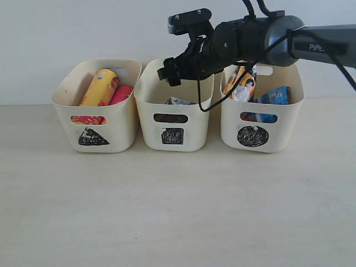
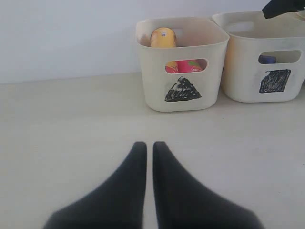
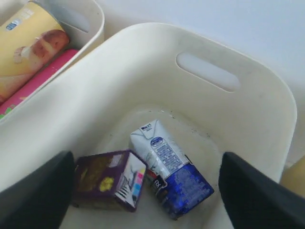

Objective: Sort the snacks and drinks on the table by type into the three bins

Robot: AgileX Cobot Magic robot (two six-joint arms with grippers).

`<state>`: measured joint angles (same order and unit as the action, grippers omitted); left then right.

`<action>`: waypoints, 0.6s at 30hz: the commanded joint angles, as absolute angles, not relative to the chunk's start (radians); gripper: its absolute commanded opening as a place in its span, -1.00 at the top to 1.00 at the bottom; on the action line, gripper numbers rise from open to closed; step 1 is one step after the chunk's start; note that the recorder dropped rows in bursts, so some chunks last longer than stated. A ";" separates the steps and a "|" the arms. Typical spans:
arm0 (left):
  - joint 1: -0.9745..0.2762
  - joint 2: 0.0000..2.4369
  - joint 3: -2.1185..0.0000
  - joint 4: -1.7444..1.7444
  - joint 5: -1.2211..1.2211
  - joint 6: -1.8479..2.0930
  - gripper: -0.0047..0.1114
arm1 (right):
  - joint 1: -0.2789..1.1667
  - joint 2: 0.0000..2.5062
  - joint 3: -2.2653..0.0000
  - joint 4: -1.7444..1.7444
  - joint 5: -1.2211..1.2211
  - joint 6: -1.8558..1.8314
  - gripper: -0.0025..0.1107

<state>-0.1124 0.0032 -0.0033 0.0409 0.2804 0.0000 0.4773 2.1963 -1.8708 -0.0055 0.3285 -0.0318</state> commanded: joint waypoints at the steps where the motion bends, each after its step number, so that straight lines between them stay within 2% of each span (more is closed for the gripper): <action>1: -0.110 0.000 0.000 0.034 0.277 -0.009 0.85 | 0.470 2.195 -1.877 -0.010 0.348 -0.033 -0.37; 5: -0.110 0.000 0.000 0.034 0.277 -0.009 0.85 | 0.470 2.175 -1.877 -0.010 0.442 -0.033 -0.35; 7: -0.110 0.000 0.000 0.034 0.279 -0.009 0.85 | 0.470 2.159 -1.877 -0.010 0.510 -0.035 -0.18; 8: -0.110 0.000 0.000 0.034 0.279 -0.009 0.85 | 0.470 2.147 -1.877 -0.010 0.535 -0.035 -0.07; 11: -0.110 0.000 0.000 0.034 0.279 -0.009 0.85 | 0.470 2.114 -1.877 -0.010 0.638 -0.033 0.44; 12: -0.110 0.000 0.000 0.034 0.279 -0.009 0.85 | 0.470 2.101 -1.877 -0.015 0.680 -0.033 0.71; 13: -0.110 0.000 0.000 0.034 0.279 -0.009 0.85 | 0.470 2.093 -1.877 -0.020 0.705 -0.033 0.88; 14: -0.110 0.000 0.000 0.034 0.279 -0.009 0.85 | 0.466 2.085 -1.875 -0.020 0.731 -0.033 0.95; 18: -0.110 0.000 0.000 0.034 0.279 -0.009 0.85 | 0.454 2.018 -1.800 -0.030 0.737 -0.031 0.96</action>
